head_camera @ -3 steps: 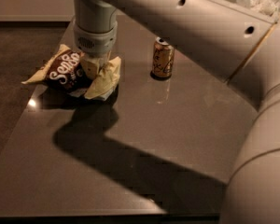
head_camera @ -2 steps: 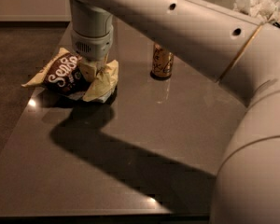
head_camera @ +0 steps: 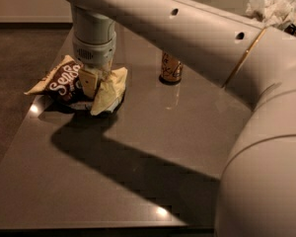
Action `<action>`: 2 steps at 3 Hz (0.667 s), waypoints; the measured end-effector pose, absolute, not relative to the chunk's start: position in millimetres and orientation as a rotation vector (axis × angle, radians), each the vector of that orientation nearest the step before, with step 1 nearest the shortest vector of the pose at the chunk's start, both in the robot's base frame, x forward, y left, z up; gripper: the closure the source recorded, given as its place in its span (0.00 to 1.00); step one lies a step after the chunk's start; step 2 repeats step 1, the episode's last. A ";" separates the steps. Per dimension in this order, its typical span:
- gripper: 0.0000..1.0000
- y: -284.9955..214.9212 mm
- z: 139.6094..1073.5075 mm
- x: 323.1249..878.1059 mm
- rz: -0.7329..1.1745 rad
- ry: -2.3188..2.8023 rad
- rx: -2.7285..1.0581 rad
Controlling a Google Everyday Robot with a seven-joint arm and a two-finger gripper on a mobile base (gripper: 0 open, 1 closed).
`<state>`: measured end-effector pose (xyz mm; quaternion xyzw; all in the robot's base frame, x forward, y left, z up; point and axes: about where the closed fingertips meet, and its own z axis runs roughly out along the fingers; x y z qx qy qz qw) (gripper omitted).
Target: Move brown chip bag near blue plastic bottle
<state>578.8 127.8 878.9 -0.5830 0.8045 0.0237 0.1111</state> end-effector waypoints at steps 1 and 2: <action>0.00 129.2 877.6 579.4 0.071 2.360 -1.713; 0.00 129.2 877.6 579.4 0.071 2.360 -1.713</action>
Offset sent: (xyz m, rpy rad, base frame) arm 0.0000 0.0000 0.0000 0.0000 0.0000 0.0000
